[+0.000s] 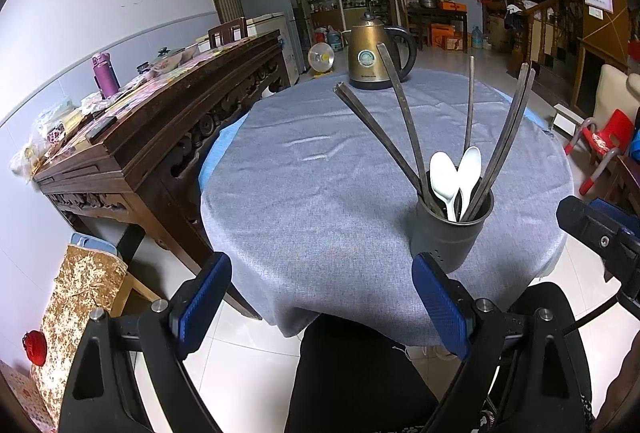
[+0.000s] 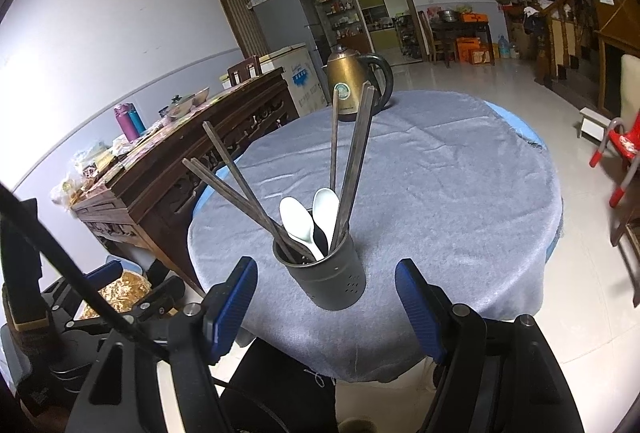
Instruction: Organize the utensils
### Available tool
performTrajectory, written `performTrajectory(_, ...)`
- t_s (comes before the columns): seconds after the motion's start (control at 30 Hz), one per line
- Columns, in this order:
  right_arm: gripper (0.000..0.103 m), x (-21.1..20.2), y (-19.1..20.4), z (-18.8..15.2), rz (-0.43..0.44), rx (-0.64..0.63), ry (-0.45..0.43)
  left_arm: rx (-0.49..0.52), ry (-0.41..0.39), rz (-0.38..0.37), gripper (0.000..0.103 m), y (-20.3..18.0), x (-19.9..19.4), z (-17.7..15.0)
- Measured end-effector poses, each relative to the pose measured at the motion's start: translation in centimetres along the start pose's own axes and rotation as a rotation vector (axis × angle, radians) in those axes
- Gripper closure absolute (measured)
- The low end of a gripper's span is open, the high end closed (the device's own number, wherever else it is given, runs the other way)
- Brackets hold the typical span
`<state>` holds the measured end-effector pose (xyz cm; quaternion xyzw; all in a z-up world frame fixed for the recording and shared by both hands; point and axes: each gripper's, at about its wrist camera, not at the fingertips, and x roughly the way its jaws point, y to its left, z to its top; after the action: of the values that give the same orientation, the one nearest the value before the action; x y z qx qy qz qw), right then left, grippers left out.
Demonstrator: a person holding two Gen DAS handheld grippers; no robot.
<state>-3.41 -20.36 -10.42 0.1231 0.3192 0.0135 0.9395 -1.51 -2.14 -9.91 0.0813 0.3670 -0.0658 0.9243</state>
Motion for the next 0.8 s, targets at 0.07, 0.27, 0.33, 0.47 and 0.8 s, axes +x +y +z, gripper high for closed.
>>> performTrajectory(0.07, 0.028, -0.1, 0.1, 0.0, -0.007, -0.009, -0.005, -0.001, -0.001, 0.000, 0.011, 0.0, 0.0, 0.0)
performTrajectory(0.27, 0.028, -0.2, 0.2, 0.0, -0.015, -0.021, -0.005, -0.014, 0.003, 0.004, 0.011, 0.3, 0.1, -0.1)
performTrajectory(0.33, 0.028, -0.2, 0.3, 0.0, -0.016, -0.025, -0.003, -0.018, 0.003, 0.004, 0.011, 0.3, 0.2, -0.1)
performTrajectory(0.47, 0.028, -0.1, 0.6, 0.0, -0.019, -0.032, -0.005, -0.025, 0.001, 0.005, 0.011, 0.6, 0.2, -0.2)
performTrajectory(0.8, 0.028, -0.1, 1.4, 0.0, -0.031, -0.052, -0.005, -0.043, 0.000, -0.006, 0.011, 1.4, 0.3, -0.2)
